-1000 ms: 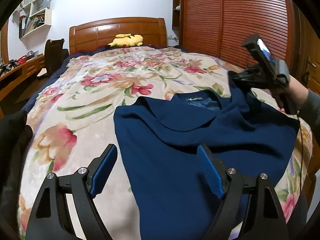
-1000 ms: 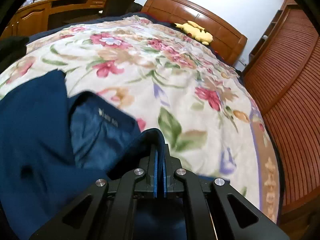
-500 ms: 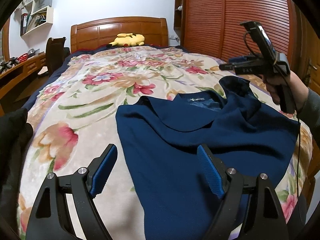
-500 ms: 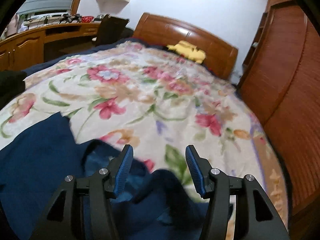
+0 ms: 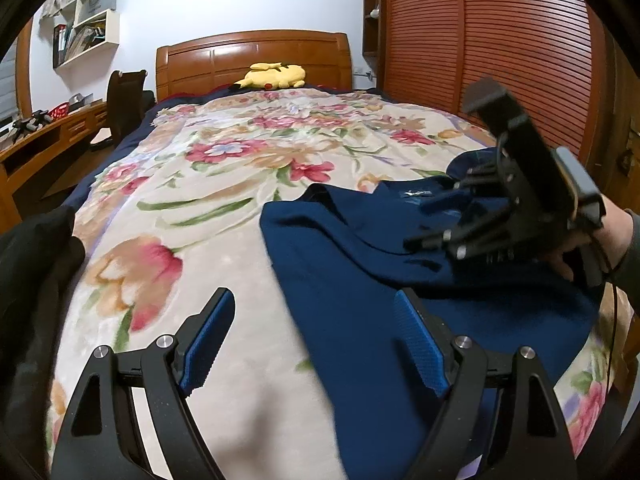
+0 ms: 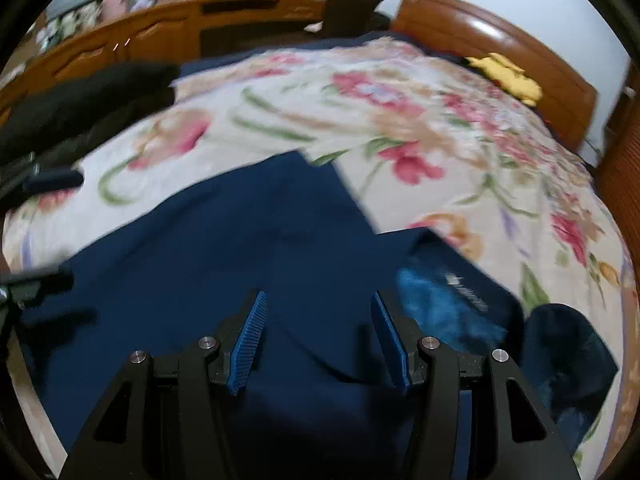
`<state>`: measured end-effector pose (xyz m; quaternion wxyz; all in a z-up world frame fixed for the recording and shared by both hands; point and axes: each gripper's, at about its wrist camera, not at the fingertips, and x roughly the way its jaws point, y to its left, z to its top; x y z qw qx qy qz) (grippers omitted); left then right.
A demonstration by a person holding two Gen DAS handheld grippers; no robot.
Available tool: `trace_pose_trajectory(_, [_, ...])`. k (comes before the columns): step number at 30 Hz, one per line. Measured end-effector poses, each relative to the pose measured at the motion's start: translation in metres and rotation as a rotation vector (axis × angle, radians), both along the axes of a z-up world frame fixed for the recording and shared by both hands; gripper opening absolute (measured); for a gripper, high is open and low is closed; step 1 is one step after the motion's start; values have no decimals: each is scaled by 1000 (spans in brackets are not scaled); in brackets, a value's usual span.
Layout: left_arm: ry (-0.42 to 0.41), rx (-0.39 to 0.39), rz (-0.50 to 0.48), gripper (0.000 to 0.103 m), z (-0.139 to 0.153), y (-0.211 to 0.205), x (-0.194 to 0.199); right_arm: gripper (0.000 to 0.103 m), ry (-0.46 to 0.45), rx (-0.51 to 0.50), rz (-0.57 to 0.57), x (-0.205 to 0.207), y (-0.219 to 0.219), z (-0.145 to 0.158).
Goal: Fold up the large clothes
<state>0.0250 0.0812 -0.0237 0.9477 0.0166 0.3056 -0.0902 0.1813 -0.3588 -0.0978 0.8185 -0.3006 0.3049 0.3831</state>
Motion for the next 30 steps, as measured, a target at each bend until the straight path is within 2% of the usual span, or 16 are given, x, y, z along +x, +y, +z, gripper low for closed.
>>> trace_pose_trajectory(4, [3,-3,10,83,0,6,0,56,56,-85,20,8,12,-21])
trace_pose_trajectory(6, [3,-6,11,83,0,7,0,55,77,-94,7,16,14,-24])
trace_pose_trajectory(8, [2,-5,10,83,0,7,0,36,82,-107,9,22,17,-27])
trace_pose_trajectory(9, [2,-4,8,83,0,7,0,15,73,-121,9,25,20,-25])
trace_pose_trajectory(10, [2,-2,5,83,0,6,0,4,61,-140,15,25,23,-24])
trace_pose_trajectory(14, [0,5,-4,83,0,2,0,1,-83,-174,-32,33,32,-13])
trace_pose_trajectory(19, [0,3,-6,83,0,0,2,1,-279,-96,-186,63,30,26])
trace_pose_trajectory(23, [-5,6,-11,83,0,-3,2,1,-374,-44,-332,89,22,46])
trace_pose_trajectory(24, [-5,6,-11,83,1,-3,2,2,-368,-24,-346,93,18,49])
trace_pose_trajectory(26, [-8,2,-16,83,1,-3,2,20,-321,-5,-356,97,10,52])
trace_pose_trajectory(27, [-11,1,-19,83,2,-4,1,44,-308,8,-357,96,2,55])
trace_pose_trajectory(28, [-14,0,-21,83,3,-5,1,58,-315,16,-358,92,-8,59])
trace_pose_trajectory(30, [-18,-2,-25,83,4,-6,0,58,-317,33,-370,86,-28,65])
